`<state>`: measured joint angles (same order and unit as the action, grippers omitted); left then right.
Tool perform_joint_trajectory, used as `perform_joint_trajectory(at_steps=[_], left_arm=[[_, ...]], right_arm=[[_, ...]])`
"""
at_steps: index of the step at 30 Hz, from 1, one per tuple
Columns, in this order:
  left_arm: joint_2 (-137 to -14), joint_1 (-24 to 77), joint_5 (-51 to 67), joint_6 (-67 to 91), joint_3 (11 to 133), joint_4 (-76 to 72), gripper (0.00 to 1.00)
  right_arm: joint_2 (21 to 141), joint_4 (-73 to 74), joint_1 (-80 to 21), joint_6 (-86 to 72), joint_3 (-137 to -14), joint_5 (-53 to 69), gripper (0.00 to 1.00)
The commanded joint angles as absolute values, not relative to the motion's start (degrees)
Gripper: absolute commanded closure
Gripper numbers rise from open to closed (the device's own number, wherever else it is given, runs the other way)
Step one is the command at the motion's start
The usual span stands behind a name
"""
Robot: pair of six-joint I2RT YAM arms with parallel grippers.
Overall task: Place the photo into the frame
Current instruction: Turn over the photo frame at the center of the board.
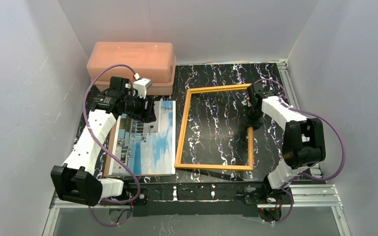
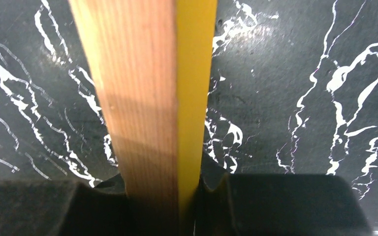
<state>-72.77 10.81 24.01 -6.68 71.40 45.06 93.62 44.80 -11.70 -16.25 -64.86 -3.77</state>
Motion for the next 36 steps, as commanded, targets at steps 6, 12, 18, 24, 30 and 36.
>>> perform_joint_trajectory(at_steps=[6,12,18,24,30,36], left_arm=[[-71.18,10.16,22.94,-7.51,71.14,47.33,0.40],[-72.00,9.69,22.64,-7.87,72.00,48.60,0.40],[-71.89,9.32,22.85,-8.33,71.97,48.84,0.40],[-71.63,8.73,23.34,-8.66,73.28,50.59,0.37],[-71.12,7.59,24.71,-9.29,74.97,52.70,0.33],[-73.44,1.95,27.72,-9.63,78.09,55.26,0.28]], right_arm=[[100.64,37.84,-11.54,-12.39,-69.36,-14.33,0.68],[105.65,39.87,-12.25,-10.03,-73.32,-17.12,0.64],[109.40,42.52,-15.97,-8.81,-76.44,-23.13,0.51],[108.98,44.87,-18.00,-11.88,-79.05,-30.77,0.14],[103.63,45.42,-18.14,-14.47,-81.98,-31.36,0.01],[98.77,38.62,-31.84,-23.92,-83.12,-27.96,0.02]])
